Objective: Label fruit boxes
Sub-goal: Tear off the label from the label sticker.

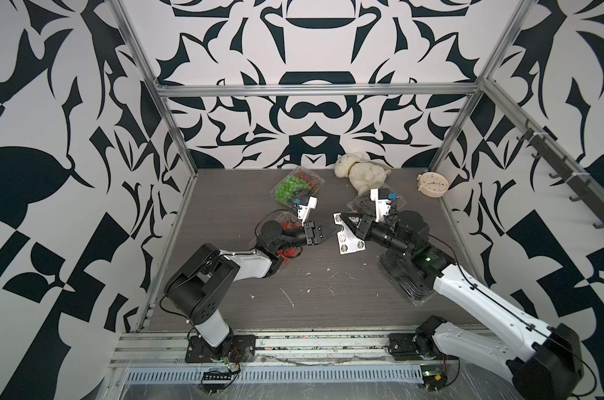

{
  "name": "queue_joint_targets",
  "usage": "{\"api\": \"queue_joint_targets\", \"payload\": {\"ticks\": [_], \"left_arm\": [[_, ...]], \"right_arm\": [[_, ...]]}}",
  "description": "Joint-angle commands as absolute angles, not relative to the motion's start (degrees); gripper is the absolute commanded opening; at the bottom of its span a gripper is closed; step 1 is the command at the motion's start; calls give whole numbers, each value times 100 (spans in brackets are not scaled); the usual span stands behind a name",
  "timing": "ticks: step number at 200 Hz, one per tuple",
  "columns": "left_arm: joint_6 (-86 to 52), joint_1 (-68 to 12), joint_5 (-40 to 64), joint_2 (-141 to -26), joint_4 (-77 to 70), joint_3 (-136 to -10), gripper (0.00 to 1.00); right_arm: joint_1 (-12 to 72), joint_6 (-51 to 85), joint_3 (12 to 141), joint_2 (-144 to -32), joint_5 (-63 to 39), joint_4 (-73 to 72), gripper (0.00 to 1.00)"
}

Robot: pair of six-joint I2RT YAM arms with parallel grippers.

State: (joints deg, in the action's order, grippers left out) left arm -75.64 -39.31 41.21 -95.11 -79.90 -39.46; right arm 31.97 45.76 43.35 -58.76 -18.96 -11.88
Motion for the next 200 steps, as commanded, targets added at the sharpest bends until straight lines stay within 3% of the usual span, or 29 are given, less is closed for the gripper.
{"api": "queue_joint_targets", "payload": {"ticks": [1,51,95,102,200], "left_arm": [[-7477,-3963,4251,-9420,-8174,-4095,0],[-7476,-3973,4258,-9419,-8174,-4096,0],[-7462,-3981,4250,-9422,-8161,-4100,0],[-7461,-3986,4253,-9427,-8149,-4110,0],[-7394,-3783,4066,-9697,-7968,-4008,0]], "right_arm": [[3213,4587,4601,-5924,-2112,-1536,26],[3209,4649,4602,-5948,-2205,-1635,24],[3208,4659,4605,-5942,-2171,-1633,7],[3209,4661,4599,-5933,-2155,-1625,0],[3208,4514,4647,-5479,-2110,-1555,0]]}}
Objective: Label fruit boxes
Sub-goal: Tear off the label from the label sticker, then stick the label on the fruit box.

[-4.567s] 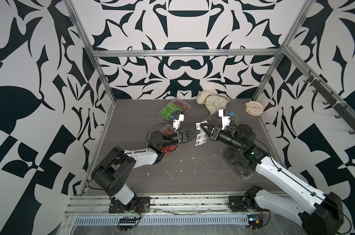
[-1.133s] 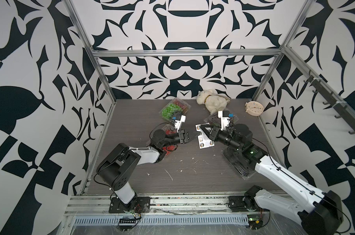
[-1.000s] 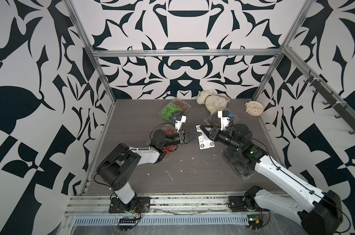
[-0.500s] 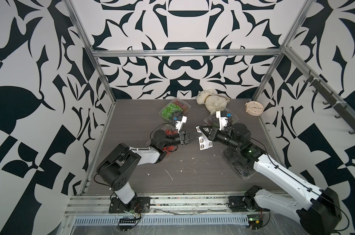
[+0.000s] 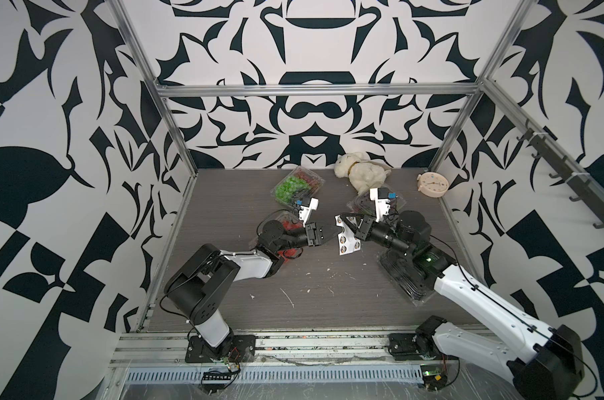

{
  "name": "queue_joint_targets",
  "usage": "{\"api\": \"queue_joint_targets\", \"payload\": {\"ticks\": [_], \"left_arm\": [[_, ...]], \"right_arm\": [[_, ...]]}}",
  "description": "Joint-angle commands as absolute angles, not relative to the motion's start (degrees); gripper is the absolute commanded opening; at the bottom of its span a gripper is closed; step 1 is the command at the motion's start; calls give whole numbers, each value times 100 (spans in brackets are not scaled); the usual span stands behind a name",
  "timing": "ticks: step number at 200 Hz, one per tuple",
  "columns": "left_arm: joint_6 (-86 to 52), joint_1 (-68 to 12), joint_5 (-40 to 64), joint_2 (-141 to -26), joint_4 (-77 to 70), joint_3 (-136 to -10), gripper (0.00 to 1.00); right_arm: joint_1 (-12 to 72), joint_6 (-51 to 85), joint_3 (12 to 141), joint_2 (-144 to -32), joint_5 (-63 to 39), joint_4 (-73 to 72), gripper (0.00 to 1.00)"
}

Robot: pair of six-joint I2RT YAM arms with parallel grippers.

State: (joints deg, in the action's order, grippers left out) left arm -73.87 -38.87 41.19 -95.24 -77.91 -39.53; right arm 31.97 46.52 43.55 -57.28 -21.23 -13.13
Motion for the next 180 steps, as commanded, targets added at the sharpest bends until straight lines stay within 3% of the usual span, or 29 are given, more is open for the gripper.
{"api": "queue_joint_targets", "payload": {"ticks": [1,75,180], "left_arm": [[-7410,-3777,4068,-9700,-7978,-4008,0],[-7673,-3465,4081,-9765,-8253,-3965,0],[-7690,-2732,4378,-8707,-7651,-3748,0]], "right_arm": [[3212,4503,4648,-5473,-2110,-1547,0],[3097,4312,4588,-5245,-1770,-1052,0],[1691,4123,3841,-3531,647,2802,0]]}}
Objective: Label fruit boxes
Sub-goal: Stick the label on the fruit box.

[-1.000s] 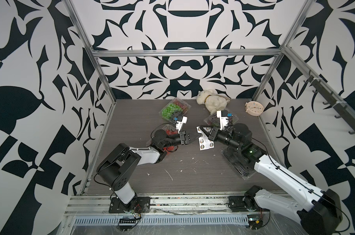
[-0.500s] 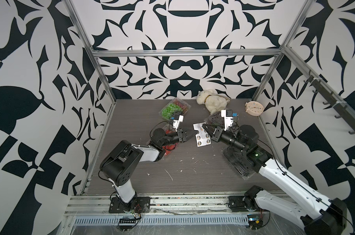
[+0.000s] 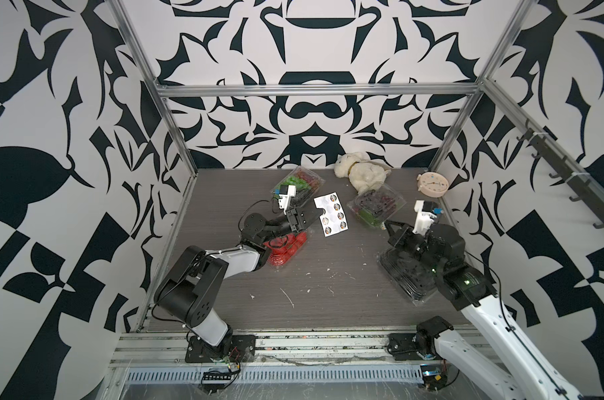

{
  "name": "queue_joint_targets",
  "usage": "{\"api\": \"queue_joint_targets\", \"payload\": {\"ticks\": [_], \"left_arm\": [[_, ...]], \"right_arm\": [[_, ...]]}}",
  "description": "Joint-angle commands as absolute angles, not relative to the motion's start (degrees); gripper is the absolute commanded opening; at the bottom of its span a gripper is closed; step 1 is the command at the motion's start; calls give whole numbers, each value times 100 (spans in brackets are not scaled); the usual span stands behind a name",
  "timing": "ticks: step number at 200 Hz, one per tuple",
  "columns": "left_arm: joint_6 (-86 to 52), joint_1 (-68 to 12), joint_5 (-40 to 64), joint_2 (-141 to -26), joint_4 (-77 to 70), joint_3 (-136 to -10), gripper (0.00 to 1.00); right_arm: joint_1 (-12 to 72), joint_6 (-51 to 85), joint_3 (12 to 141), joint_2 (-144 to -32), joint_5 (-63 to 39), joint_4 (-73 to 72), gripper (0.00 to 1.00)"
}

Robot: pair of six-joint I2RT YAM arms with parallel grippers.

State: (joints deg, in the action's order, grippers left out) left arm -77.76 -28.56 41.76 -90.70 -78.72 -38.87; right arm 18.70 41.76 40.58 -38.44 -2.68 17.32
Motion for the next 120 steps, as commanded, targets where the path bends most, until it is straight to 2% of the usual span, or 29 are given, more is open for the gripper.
{"api": "queue_joint_targets", "payload": {"ticks": [1,66,120], "left_arm": [[-7690,-2724,4386,-8695,-7644,-3746,0],[-6973,-2601,4454,-7769,-6593,-3432,0],[-6956,-2580,4507,-7629,-6539,-3376,0]], "right_arm": [[1685,4131,3819,-3519,671,2820,0],[1443,4662,2963,-3345,1779,3139,0],[1277,4676,2695,-3335,1965,3128,0]]}}
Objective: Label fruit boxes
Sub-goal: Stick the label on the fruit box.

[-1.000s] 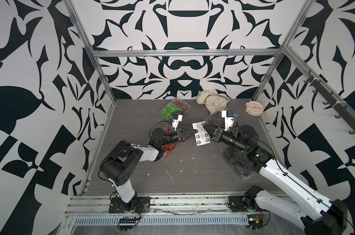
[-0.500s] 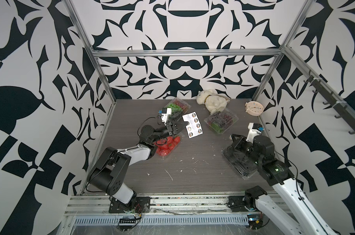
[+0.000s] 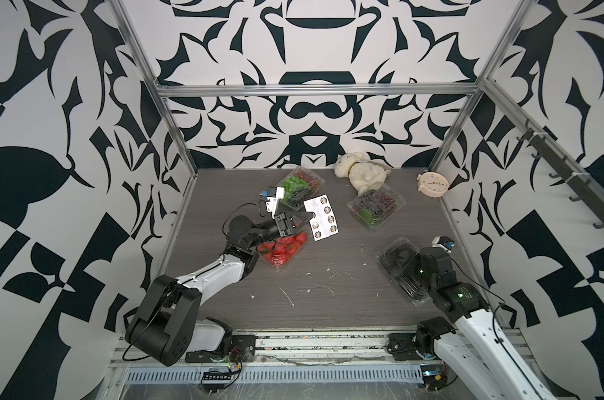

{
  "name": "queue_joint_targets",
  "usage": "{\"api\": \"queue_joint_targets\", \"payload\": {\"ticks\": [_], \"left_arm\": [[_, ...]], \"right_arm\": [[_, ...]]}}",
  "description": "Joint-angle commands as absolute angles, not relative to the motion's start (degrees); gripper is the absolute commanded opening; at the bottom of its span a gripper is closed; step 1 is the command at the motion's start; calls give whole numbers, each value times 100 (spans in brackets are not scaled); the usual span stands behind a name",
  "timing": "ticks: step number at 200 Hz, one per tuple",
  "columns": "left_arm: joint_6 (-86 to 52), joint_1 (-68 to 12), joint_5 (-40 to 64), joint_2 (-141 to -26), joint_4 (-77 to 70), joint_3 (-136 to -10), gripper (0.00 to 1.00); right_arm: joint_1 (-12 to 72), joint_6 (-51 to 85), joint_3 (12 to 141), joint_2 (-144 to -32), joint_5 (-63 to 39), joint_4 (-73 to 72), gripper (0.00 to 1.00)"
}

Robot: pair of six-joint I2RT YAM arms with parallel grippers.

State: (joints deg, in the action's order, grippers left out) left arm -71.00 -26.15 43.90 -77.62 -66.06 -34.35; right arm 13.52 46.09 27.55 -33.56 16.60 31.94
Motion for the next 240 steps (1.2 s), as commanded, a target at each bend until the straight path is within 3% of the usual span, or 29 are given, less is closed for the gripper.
{"api": "queue_joint_targets", "payload": {"ticks": [1,145,195,240], "left_arm": [[-6954,-2582,4503,-7629,-6539,-3376,0],[-7021,-2568,4538,-7706,-6653,-3357,0],[-7031,-2567,4557,-7730,-6662,-3366,0],[-7007,-2566,4553,-7727,-6653,-3366,0]], "right_arm": [[1271,4676,2697,-3338,1958,3124,0],[1119,4822,2562,-3547,1896,3572,0],[1116,4709,2815,-3648,2003,3804,30],[1115,4532,3123,-3809,1729,3669,32]]}}
